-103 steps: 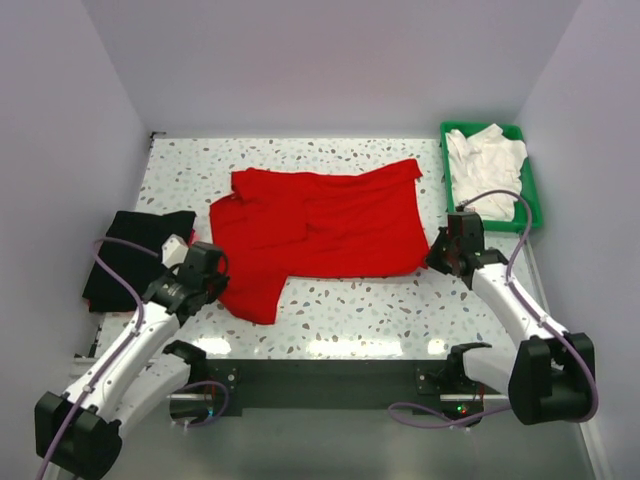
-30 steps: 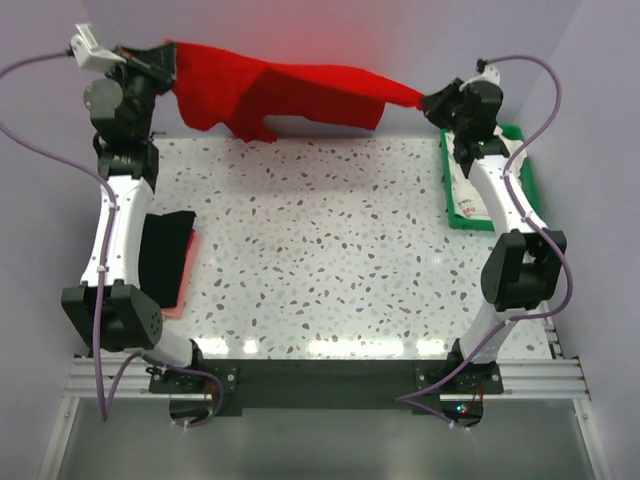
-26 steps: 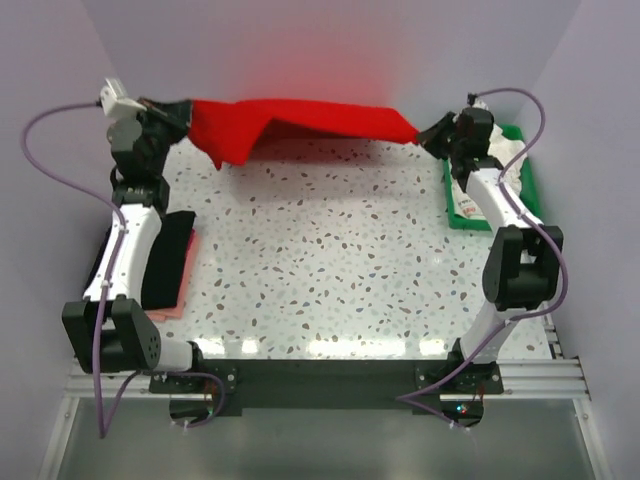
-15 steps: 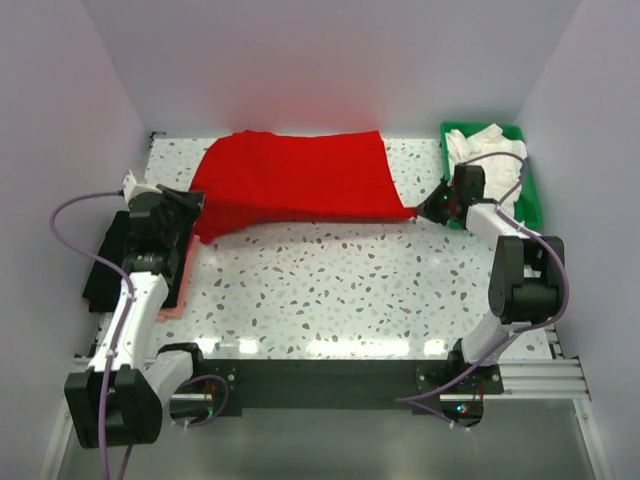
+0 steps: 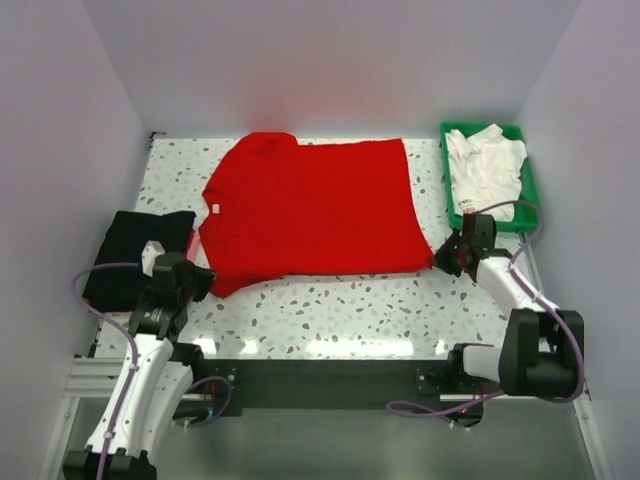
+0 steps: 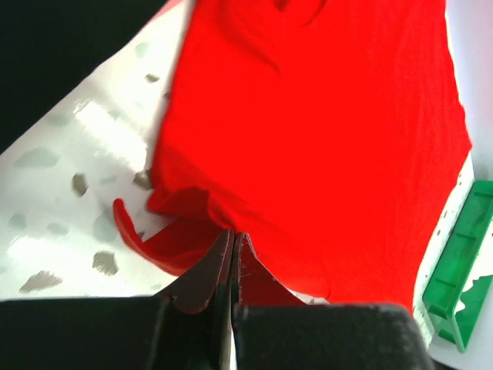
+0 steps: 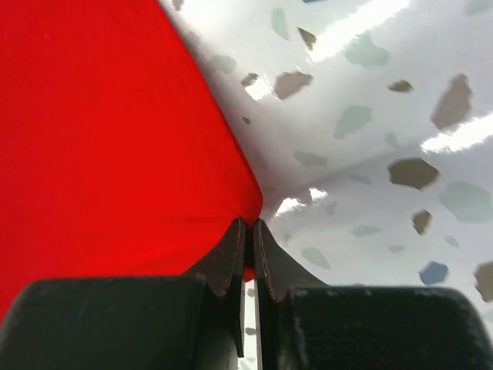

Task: Fold and stack the t-shirts
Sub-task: Fold the tshirt

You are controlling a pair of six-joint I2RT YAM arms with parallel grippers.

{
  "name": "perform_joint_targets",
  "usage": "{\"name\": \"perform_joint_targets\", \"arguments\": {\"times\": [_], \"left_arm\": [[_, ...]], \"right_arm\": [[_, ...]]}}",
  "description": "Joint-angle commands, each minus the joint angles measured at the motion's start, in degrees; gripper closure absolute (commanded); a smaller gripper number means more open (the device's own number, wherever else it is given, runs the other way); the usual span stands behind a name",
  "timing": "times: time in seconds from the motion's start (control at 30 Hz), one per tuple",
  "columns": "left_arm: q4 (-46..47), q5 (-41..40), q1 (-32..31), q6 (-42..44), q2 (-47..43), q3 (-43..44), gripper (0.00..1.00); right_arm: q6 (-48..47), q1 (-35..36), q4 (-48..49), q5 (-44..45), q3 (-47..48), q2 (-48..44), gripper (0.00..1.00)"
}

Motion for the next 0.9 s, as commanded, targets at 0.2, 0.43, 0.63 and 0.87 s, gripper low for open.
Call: {"name": "perform_joint_targets", "arguments": {"times": [0.2, 0.43, 0.63, 0.87], "left_arm": [[-11.7, -2.4, -1.5, -5.2, -2.9, -0.3, 1.0], [-7.2, -2.7, -1.7, -1.2, 2.2, 5.2, 1.0], [-2.9, -3.2, -1.7, 1.7, 16.2, 13.9, 1.0], [2.3, -3.4, -1.7, 3.8, 30.4, 23.5, 1.0]], "right_arm": [[-2.0, -3.1, -8.9, 8.7, -1.3, -9.2, 1.0], [-2.3, -3.2, -7.3, 3.1, 1.8, -5.8, 1.0], [-3.2, -3.2, -6.6, 0.5, 11.3, 1.7, 1.0], [-2.9, -3.2, -5.4, -2.3, 20.0, 14.5, 1.0]]}}
